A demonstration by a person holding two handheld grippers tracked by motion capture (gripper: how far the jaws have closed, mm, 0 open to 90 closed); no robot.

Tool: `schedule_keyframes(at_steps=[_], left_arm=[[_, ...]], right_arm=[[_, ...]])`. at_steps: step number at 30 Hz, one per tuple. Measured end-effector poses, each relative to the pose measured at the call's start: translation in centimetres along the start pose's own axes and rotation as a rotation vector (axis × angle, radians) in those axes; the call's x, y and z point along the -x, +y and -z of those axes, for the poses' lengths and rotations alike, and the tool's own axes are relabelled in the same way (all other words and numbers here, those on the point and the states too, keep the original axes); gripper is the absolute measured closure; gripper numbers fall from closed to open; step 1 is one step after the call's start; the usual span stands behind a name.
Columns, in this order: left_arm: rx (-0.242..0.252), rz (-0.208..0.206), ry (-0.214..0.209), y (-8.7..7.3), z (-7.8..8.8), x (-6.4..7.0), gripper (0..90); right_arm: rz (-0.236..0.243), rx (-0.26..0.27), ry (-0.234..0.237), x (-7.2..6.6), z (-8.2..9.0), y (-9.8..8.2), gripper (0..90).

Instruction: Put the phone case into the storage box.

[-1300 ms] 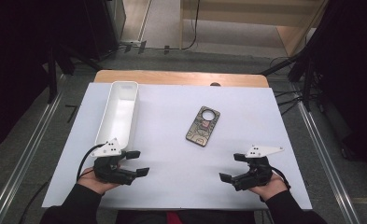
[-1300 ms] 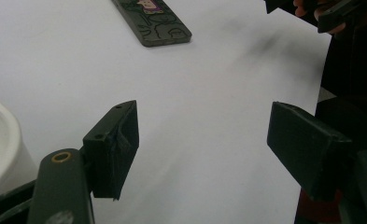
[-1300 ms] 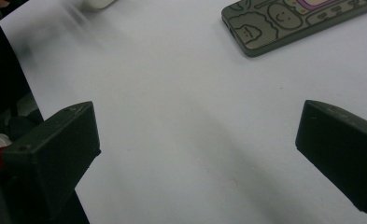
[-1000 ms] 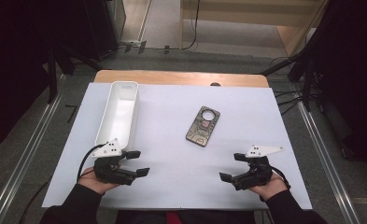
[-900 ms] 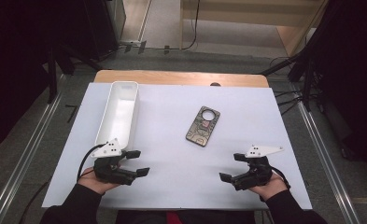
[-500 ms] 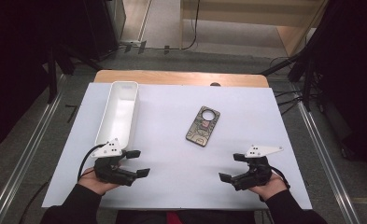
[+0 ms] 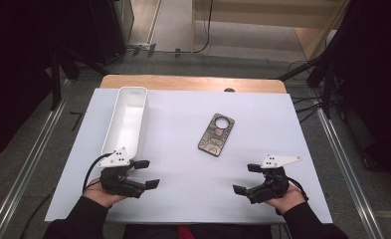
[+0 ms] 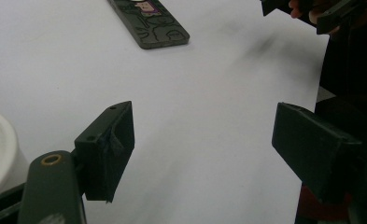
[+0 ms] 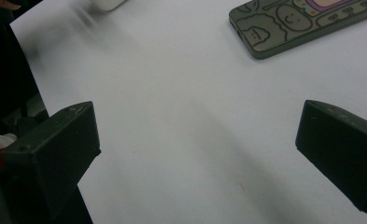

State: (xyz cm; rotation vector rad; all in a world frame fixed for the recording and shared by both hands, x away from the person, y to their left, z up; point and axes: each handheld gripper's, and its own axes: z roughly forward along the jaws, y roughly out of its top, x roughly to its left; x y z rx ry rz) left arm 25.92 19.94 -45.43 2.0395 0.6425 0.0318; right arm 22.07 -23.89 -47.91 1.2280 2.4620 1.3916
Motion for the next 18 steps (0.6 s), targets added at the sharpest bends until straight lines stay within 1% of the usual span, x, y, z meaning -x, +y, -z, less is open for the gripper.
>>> schedule_keyframes(at_steps=[3, 5, 7, 8, 14, 18], left_arm=[[-0.001, 0.001, -0.003, 0.00, 0.00, -0.01, 21.1], [-0.007, -0.005, 0.005, 0.02, -0.01, 0.02, 21.1], [-0.010, 0.004, 0.007, 0.06, -0.01, 0.06, 21.1], [-0.012, 0.013, -0.001, 0.09, 0.03, 0.05, 21.1], [-0.014, 0.009, 0.006, 0.11, 0.03, 0.06, 21.1], [-0.018, 0.010, 0.003, 0.18, -0.07, 0.12, 21.1]], right_arm=[[0.003, -0.008, 0.004, -0.02, -0.11, -0.01, 0.0], [0.008, -0.013, 0.004, -0.05, -0.20, -0.03, 0.0], [0.009, -0.017, 0.003, -0.08, -0.25, -0.02, 0.0], [0.008, -0.018, 0.002, -0.07, -0.25, -0.02, 0.0], [0.004, -0.019, 0.012, -0.11, -0.23, -0.07, 0.0], [0.003, -0.021, 0.008, -0.10, -0.15, -0.10, 0.0]])
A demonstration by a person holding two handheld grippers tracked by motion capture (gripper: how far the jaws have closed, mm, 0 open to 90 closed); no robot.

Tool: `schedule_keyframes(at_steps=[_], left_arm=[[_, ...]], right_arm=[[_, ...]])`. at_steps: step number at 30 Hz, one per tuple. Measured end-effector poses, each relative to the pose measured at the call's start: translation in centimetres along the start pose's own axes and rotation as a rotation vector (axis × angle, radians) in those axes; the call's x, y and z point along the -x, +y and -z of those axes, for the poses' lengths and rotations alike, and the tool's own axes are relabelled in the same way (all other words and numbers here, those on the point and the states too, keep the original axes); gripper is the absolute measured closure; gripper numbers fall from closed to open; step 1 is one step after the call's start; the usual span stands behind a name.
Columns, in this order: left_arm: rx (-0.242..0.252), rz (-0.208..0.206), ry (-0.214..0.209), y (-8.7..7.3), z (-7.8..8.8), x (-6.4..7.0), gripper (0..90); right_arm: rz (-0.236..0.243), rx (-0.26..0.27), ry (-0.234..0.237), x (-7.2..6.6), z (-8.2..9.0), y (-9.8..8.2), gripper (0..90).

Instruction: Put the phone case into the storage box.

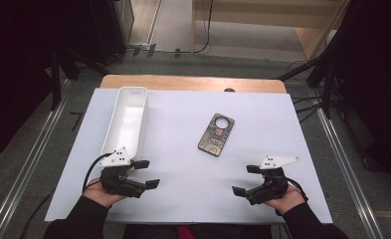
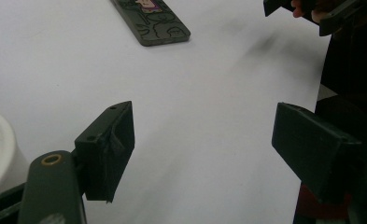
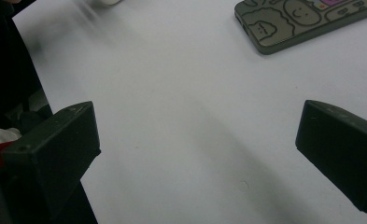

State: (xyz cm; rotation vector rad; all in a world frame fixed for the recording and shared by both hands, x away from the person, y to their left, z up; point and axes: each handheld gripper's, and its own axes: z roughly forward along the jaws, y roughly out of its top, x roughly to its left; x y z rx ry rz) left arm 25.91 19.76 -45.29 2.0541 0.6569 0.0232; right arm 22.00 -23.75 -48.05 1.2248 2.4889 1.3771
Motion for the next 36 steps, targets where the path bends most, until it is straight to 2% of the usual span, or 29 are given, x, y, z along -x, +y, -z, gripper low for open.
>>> schedule_keyframes(at_steps=[6, 11, 16, 17, 19, 23, 29, 31, 33, 36], left_arm=[[0.008, -0.003, -0.008, 0.4, 0.0, 0.3, 21.1], [0.013, 0.046, -0.022, 1.2, -0.2, 0.3, 21.1], [-0.003, 0.029, -0.015, 2.1, -0.5, 0.6, 21.1], [-0.026, 0.037, -0.021, 2.6, -0.5, 0.8, 21.1], [-0.036, 0.038, -0.023, 2.9, -0.6, 0.9, 21.1], [-0.031, 0.022, -0.008, 3.6, -0.9, 0.9, 21.1], [-0.032, 0.032, -0.009, 4.6, -1.5, 0.8, 21.2], [-0.043, 0.059, -0.025, 4.9, -1.8, 0.6, 21.2], [-0.033, 0.046, -0.022, 5.0, -2.0, 0.6, 21.2], [-0.040, 0.025, 0.006, 5.2, -2.4, 0.6, 21.2]], right_arm=[[0.002, -0.003, -0.004, 0.1, -0.1, 0.0, 0.0], [0.003, -0.007, -0.005, 0.1, -0.1, -0.1, 0.0], [0.002, -0.004, -0.008, 0.1, -0.1, -0.1, 0.0], [0.003, -0.003, 0.000, 0.1, -0.1, -0.1, 0.0], [0.002, 0.000, 0.004, 0.0, -0.1, 0.0, 0.0], [0.008, -0.001, 0.008, -0.1, -0.1, 0.0, 0.0], [0.007, -0.001, 0.004, 0.0, 0.0, -0.1, 0.0], [0.002, -0.001, 0.008, 0.1, 0.0, -0.1, 0.0], [0.001, 0.002, 0.008, 0.1, 0.0, -0.1, 0.0], [0.003, -0.001, 0.008, 0.1, -0.1, -0.1, 0.0]])
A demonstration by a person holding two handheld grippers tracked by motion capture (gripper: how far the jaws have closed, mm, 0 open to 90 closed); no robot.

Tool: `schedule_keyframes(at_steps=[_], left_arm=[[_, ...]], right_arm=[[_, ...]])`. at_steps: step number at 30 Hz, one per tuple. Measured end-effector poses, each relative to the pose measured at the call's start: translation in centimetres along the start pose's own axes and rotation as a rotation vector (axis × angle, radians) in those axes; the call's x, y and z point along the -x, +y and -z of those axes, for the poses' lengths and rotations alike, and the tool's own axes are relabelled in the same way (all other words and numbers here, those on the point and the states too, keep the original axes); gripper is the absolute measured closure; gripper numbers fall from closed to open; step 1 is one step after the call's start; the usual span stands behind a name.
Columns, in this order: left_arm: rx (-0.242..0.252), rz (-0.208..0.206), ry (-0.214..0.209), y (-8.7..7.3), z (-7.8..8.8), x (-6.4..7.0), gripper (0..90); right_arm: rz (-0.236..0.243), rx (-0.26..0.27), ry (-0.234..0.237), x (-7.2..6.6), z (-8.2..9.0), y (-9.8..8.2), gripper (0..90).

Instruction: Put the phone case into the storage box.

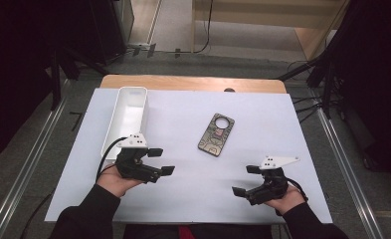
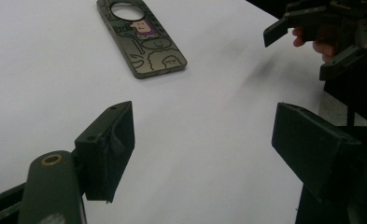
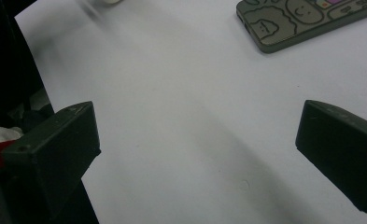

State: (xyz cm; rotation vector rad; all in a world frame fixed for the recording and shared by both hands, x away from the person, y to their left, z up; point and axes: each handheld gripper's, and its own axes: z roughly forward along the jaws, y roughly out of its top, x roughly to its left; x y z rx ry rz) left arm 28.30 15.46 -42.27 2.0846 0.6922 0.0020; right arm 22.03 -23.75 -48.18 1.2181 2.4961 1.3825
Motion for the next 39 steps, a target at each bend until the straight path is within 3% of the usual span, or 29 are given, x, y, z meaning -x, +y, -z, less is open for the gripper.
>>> schedule_keyframes(at_steps=[9, 14, 19, 39], left_arm=[[0.022, -0.038, 0.005, 0.9, -0.8, 0.1, 21.1], [0.049, -0.026, 0.012, 1.1, -1.4, 0.0, 21.1], [0.039, -0.041, 0.030, 1.3, -2.3, 0.1, 21.1], [0.053, -0.033, 0.068, 2.8, -5.3, -0.7, 21.1]], right_arm=[[0.006, -0.003, 0.001, -0.1, -0.1, 0.1, 0.0], [0.006, -0.005, -0.003, -0.1, -0.1, 0.0, 0.0], [0.007, -0.005, -0.007, -0.1, -0.1, -0.1, 0.0], [-0.001, -0.010, -0.028, -0.3, 0.0, -0.6, 0.0]])
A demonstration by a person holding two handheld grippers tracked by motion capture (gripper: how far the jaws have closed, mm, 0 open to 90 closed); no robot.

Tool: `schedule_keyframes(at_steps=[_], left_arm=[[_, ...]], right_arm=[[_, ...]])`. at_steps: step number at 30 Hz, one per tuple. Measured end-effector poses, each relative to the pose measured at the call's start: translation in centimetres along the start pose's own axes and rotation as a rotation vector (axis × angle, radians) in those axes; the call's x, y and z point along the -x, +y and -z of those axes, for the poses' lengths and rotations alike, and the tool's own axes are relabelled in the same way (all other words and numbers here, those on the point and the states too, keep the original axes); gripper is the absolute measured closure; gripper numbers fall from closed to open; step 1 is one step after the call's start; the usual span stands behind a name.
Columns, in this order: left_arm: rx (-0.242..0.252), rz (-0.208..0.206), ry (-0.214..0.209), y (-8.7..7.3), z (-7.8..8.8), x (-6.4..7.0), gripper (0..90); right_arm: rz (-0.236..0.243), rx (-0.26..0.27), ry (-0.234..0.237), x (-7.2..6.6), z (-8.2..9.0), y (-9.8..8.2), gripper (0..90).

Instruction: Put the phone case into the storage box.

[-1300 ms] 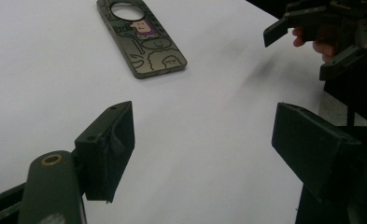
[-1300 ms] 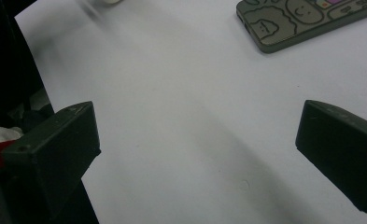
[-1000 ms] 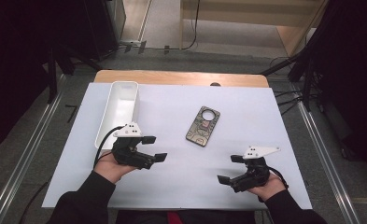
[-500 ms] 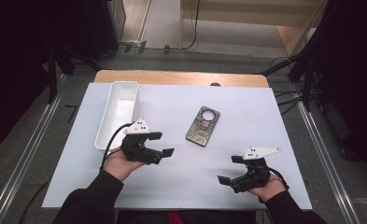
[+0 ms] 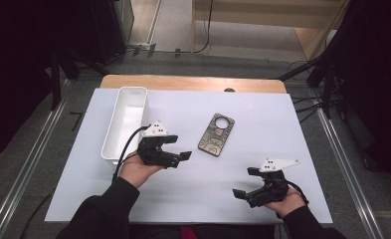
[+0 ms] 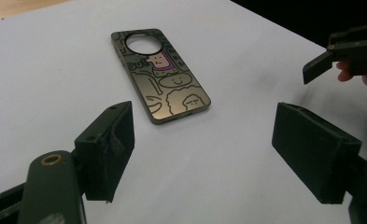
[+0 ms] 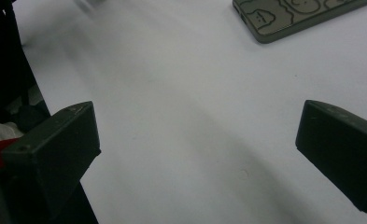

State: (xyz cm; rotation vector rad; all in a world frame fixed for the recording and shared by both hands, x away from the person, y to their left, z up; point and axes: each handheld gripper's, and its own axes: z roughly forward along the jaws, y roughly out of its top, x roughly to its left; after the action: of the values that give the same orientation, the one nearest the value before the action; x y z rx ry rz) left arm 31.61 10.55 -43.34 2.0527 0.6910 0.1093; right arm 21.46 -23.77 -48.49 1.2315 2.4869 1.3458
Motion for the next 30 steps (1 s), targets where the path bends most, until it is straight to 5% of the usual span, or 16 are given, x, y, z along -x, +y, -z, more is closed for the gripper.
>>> schedule_keyframes(at_steps=[20, 27, 30], left_arm=[[-0.059, -0.019, 0.035, 1.0, -4.0, 0.5, 21.1], [-0.034, 0.012, 0.031, 1.7, -5.2, 0.4, 21.0], [-0.046, -0.011, 0.038, 2.1, -5.8, 0.5, 12.9]], right_arm=[[-0.014, -0.005, -0.003, 0.1, 0.2, -0.2, 0.0], [-0.019, -0.006, -0.004, 0.1, 0.1, -0.1, 0.0], [-0.016, -0.009, -0.006, 0.1, 0.1, -0.2, 0.0]])
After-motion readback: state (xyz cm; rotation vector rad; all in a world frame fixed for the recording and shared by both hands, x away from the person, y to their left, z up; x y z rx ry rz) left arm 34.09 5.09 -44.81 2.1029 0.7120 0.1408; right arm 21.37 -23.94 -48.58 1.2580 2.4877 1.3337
